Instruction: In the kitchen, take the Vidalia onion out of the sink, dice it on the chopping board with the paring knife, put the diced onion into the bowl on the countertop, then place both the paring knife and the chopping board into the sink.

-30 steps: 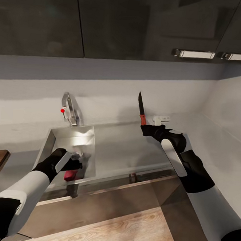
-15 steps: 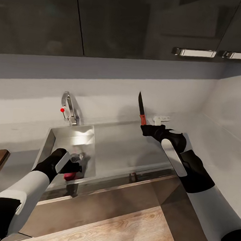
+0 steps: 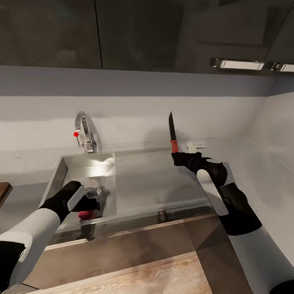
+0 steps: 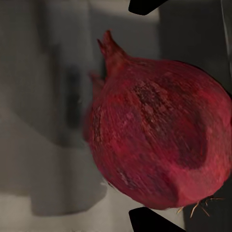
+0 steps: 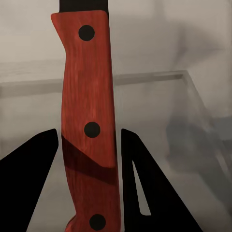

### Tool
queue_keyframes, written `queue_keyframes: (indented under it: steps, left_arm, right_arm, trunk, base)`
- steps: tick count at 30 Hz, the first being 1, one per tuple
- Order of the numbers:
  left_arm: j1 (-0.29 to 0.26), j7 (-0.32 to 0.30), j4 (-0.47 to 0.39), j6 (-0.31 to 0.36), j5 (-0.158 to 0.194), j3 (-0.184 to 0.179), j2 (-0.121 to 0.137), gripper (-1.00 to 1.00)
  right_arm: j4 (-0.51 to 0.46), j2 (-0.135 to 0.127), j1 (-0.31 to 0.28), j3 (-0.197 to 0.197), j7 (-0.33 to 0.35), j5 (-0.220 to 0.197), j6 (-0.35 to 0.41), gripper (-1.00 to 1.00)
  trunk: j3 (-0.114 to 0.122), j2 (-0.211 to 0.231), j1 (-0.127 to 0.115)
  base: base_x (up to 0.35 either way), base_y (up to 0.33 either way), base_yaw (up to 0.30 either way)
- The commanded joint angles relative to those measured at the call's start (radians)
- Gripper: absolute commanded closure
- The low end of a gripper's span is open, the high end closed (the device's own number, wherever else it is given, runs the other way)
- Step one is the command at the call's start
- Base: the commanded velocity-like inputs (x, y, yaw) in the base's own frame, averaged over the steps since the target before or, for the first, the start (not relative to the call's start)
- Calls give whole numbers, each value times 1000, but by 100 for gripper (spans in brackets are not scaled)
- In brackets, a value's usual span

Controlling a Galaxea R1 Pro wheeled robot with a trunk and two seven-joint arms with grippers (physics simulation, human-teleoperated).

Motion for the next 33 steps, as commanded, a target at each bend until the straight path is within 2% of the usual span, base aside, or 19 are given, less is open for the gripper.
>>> queue_keyframes:
  steps: [1, 8, 9, 20, 33]
  left_arm:
    - [-1, 8, -1, 3, 10, -8, 1, -100]
    - [-1, 9, -1, 3, 10, -8, 1, -100]
    - [-1, 9, -1, 3, 10, -8, 1, 100]
    - [-1, 9, -1, 3, 10, -8, 1, 100]
    - [-1, 7, -8, 3, 10, -6, 3, 100]
  right_arm:
    - [-1, -1, -1, 2, -10, -10, 1, 100]
    - [-1, -1, -1, 2, -10, -10, 2, 100]
    - [-1, -1, -1, 2, -10, -10, 1, 100]
    - [-1, -1, -1, 3, -10, -10, 1, 100]
    - [-1, -1, -1, 3, -10, -10, 1, 100]
  trunk:
    - [-2, -2, 1]
    - [-2, -2, 1]
    - [-2, -2, 1]
    - [-1, -2, 1]
    - [18, -2, 1]
  base:
    - [0, 0, 0]
    - [0, 0, 0]
    - [0, 0, 0]
    - [0, 0, 0]
    - [0, 0, 0]
